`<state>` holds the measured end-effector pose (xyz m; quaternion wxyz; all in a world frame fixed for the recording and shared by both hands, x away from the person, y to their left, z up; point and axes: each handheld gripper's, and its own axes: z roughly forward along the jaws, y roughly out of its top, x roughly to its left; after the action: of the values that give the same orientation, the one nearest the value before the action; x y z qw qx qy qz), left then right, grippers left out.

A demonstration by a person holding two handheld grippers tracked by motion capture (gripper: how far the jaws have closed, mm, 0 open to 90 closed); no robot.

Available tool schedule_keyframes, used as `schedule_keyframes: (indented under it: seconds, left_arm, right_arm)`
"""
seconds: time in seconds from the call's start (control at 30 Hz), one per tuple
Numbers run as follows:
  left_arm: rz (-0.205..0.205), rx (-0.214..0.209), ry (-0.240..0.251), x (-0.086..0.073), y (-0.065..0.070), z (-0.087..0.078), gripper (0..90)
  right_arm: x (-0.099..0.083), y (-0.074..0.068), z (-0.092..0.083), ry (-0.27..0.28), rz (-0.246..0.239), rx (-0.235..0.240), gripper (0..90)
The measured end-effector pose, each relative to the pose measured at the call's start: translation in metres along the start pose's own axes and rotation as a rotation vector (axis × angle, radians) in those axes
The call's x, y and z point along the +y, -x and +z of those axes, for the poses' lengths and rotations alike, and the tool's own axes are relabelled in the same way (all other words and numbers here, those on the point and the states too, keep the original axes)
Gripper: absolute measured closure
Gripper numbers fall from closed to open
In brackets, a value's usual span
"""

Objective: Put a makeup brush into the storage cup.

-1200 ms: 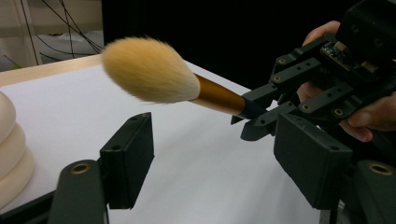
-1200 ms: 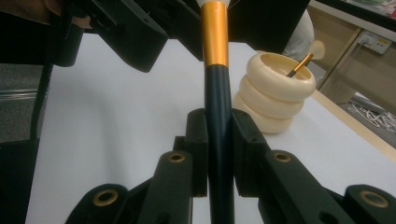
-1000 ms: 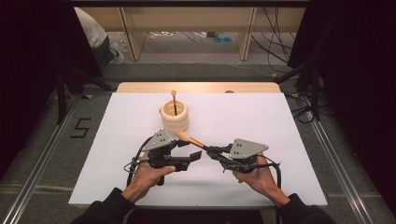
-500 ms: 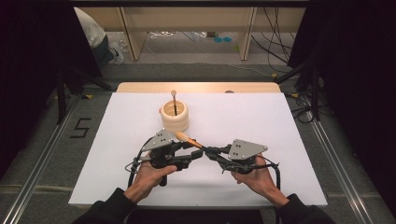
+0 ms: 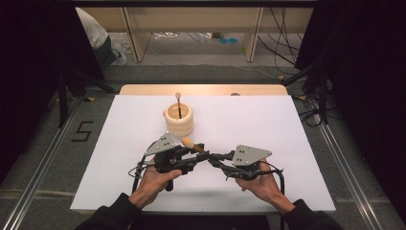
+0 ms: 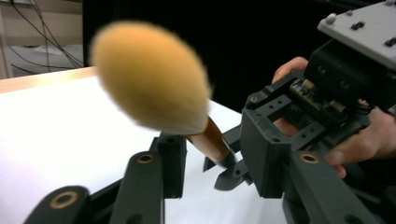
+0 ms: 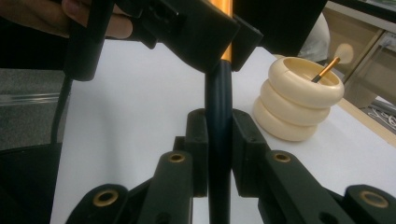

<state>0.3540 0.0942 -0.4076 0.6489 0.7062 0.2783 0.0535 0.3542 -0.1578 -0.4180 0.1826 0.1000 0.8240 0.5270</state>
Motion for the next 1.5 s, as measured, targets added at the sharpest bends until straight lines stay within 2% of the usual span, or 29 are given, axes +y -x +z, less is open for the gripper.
schedule_keyframes:
  seconds: [0.1, 0.23, 0.43, 0.53, 0.63, 0.87, 0.97, 1.03, 1.13, 1.17, 1.3, 1.33, 1.4, 1.5]
  left_arm:
    - [-0.018, -0.015, 0.007, 0.001, -0.001, -0.001, 72.3]
    - [-0.026, -0.031, 0.016, 0.001, 0.002, 0.0, 76.9]
    - [-0.008, -0.027, -0.011, 0.005, 0.005, 0.001, 77.2]
    - [0.013, -0.02, -0.032, 0.008, 0.006, 0.002, 77.2]
    - [0.006, -0.01, -0.05, 0.008, 0.007, 0.003, 77.3]
    - [0.049, -0.012, -0.085, 0.011, 0.008, 0.005, 77.3]
    - [0.032, -0.01, -0.097, 0.011, 0.009, 0.006, 77.3]
    - [0.035, -0.01, -0.104, 0.009, 0.01, 0.008, 77.3]
    - [0.034, -0.014, -0.106, 0.009, 0.009, 0.009, 77.3]
    - [0.035, -0.014, -0.105, 0.009, 0.009, 0.009, 77.3]
    - [0.048, -0.019, -0.106, 0.01, 0.009, 0.01, 77.2]
    - [0.031, -0.015, -0.109, 0.009, 0.009, 0.01, 77.0]
    - [0.027, -0.02, -0.105, 0.01, 0.009, 0.011, 75.0]
    - [0.039, -0.009, -0.112, 0.011, 0.011, 0.012, 59.3]
  right_arm:
    - [0.0, -0.001, 0.001, -0.003, 0.002, 0.008, 79.0]
    - [0.0, -0.002, 0.002, -0.004, 0.006, 0.02, 79.0]
    - [-0.001, -0.003, 0.004, 0.0, 0.023, 0.03, 79.0]
    - [-0.001, -0.003, 0.005, 0.002, 0.029, 0.033, 78.9]
    - [-0.002, -0.004, 0.005, -0.006, 0.046, 0.04, 78.8]
    - [-0.002, -0.004, 0.007, -0.019, 0.049, 0.042, 78.1]
    - [-0.002, -0.004, 0.007, -0.016, 0.053, 0.039, 77.7]
    - [-0.001, -0.004, 0.007, -0.01, 0.064, 0.047, 77.5]
    - [-0.001, -0.004, 0.006, -0.018, 0.056, 0.055, 77.7]
    - [-0.001, -0.004, 0.007, -0.008, 0.054, 0.043, 78.0]
    - [-0.001, -0.004, 0.006, -0.012, 0.064, 0.046, 78.2]
    - [-0.002, -0.003, 0.007, -0.012, 0.071, 0.047, 78.3]
    - [-0.002, -0.003, 0.007, -0.009, 0.072, 0.046, 78.5]
    - [-0.002, -0.003, 0.007, -0.004, 0.082, 0.059, 78.5]
